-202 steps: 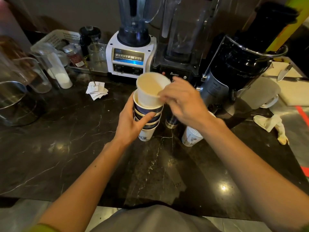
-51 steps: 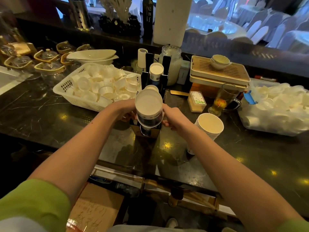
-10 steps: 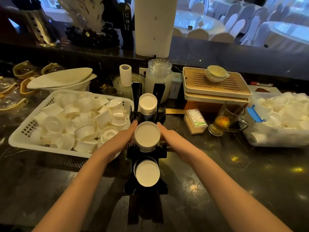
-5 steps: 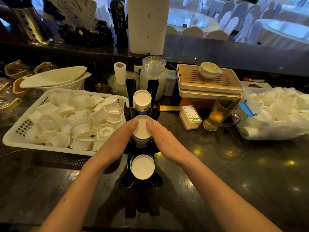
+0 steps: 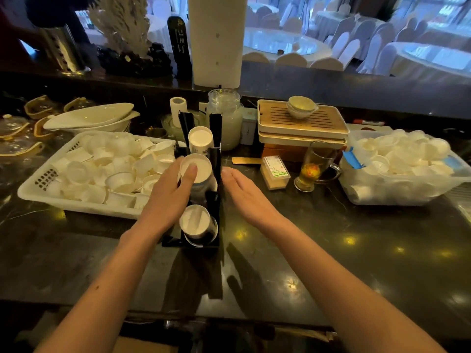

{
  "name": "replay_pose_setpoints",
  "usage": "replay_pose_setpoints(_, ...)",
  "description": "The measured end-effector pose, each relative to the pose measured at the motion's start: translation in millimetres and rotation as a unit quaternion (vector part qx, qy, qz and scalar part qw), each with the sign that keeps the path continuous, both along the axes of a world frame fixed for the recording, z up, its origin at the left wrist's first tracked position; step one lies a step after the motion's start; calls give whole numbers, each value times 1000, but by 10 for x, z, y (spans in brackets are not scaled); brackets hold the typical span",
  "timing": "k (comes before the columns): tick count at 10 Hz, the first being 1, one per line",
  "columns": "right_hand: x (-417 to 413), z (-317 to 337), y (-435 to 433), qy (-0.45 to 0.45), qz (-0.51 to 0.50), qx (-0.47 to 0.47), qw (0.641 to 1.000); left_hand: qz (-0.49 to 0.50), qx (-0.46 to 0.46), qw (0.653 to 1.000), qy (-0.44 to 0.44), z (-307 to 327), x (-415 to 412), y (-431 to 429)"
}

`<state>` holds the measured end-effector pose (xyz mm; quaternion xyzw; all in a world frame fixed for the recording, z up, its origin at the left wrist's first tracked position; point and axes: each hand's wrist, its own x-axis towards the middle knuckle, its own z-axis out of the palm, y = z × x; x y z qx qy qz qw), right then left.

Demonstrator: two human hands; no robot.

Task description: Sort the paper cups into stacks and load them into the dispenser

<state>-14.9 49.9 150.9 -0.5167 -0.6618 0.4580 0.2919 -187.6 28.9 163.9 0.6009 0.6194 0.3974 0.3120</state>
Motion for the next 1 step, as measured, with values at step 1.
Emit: replay_pose_setpoints(1, 360, 73, -227, -2, -4, 23, 1000, 67, 72, 994, 53, 62, 264, -287)
